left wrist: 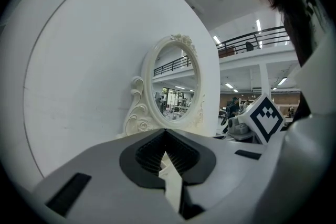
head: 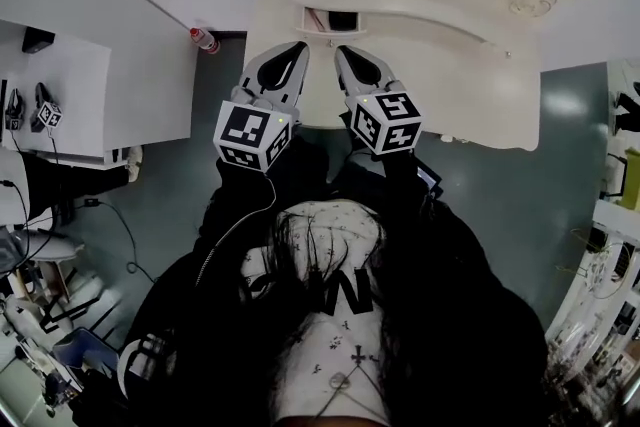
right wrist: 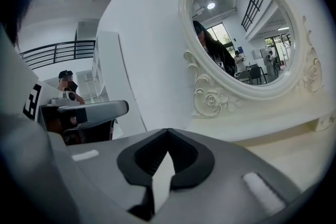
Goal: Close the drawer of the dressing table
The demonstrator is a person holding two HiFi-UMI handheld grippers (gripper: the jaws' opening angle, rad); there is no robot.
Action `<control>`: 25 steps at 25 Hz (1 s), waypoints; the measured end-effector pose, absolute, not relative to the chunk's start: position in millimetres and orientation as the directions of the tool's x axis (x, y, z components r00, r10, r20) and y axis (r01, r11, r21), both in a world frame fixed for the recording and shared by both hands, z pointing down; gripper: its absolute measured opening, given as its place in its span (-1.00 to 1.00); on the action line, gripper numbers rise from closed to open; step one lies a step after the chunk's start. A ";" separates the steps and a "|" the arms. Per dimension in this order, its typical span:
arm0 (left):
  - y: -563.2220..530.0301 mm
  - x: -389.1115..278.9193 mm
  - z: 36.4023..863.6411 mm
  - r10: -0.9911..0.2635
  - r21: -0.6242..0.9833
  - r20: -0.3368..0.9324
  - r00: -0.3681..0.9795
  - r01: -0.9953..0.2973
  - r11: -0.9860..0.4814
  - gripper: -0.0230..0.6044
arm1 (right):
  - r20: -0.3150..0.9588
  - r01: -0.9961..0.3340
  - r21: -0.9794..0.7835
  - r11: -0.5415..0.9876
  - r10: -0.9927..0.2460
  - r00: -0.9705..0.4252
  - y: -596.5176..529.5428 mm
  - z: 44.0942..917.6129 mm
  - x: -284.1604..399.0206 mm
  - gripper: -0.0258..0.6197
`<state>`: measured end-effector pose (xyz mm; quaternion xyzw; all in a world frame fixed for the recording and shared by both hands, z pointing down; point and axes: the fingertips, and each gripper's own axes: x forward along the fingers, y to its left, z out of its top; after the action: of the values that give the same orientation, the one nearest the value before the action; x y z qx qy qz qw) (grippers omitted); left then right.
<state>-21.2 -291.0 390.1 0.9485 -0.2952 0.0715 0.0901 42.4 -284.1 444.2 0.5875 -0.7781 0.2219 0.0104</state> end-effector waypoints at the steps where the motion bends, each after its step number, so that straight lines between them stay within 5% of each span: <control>1: -294.9 -23.0 391.0 -0.540 0.129 0.189 0.820 -0.566 -0.814 -0.93 | 0.283 -0.922 -0.331 0.201 -0.911 -0.300 -287.6 446.6 41.5 -0.90; 25: -335.0 -50.4 414.2 -0.513 0.191 0.209 0.832 -0.550 -0.813 -0.93 | 0.502 -0.939 -0.340 0.054 -0.834 -0.230 -310.8 551.1 42.6 -0.89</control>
<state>-50.4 -335.0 414.2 0.9493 -0.2799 0.0738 0.1225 42.6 -310.8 551.1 0.6147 -0.7210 0.3085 0.0849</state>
